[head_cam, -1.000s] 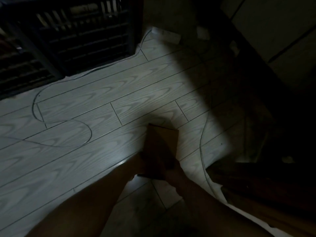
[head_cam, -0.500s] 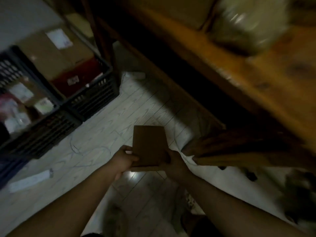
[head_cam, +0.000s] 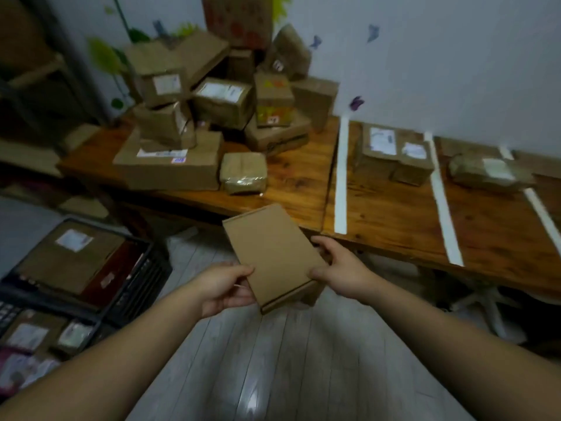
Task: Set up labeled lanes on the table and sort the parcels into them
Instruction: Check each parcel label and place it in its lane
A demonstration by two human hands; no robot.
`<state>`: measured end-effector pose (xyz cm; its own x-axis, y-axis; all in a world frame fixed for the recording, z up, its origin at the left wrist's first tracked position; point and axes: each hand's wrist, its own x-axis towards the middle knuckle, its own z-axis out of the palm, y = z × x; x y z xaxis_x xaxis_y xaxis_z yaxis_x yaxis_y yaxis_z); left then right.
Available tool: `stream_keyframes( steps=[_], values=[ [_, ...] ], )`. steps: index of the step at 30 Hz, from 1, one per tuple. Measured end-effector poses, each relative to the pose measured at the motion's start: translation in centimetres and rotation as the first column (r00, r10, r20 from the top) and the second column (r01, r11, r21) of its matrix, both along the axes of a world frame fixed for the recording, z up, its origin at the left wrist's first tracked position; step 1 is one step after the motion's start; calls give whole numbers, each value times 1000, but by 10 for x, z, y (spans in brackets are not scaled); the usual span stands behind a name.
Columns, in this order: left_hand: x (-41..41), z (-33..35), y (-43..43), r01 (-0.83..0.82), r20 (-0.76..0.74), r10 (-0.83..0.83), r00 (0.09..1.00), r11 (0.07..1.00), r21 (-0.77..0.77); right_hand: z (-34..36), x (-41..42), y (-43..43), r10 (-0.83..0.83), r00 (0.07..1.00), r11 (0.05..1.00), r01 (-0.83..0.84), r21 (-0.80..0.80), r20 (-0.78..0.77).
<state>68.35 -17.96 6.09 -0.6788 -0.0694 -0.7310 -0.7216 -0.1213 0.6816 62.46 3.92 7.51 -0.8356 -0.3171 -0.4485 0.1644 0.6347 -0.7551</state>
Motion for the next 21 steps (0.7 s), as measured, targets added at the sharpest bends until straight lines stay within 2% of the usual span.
stream_keyframes(
  steps=[5, 9, 10, 11, 14, 15, 17, 18, 21],
  values=[
    [-35, 71, 73, 127, -239, -155, 959, 984, -128, 61, -18, 78, -141, 962, 989, 129, -65, -232],
    [-61, 114, 134, 122, -391, -266, 881, 926, -356, 98, -33, 135, -201, 911, 979, 174, -105, -361],
    [-66, 122, 146, 124, -399, -272, 875, 925, -359, 102, -36, 148, -207, 895, 978, 182, -102, -394],
    [-69, 130, 155, 134, -401, -247, 882, 948, -289, 106, -38, 162, -219, 875, 976, 196, -98, -432],
    [-74, 150, 178, 105, -403, -61, 913, 990, 90, 113, -40, 199, -265, 816, 964, 229, -133, -513],
    [-76, 152, 185, 101, -415, -51, 909, 990, 101, 114, -39, 207, -274, 813, 962, 231, -148, -514],
    [-82, 153, 202, 99, -495, -151, 856, 987, -130, 113, -41, 218, -298, 825, 953, 233, -192, -481],
    [-87, 152, 208, 66, -535, -154, 831, 981, -180, 112, -42, 221, -328, 834, 939, 237, -250, -444],
    [-107, 143, 215, 22, -603, -108, 790, 989, -148, 110, -53, 223, -422, 830, 877, 272, -396, -364]
  ],
)
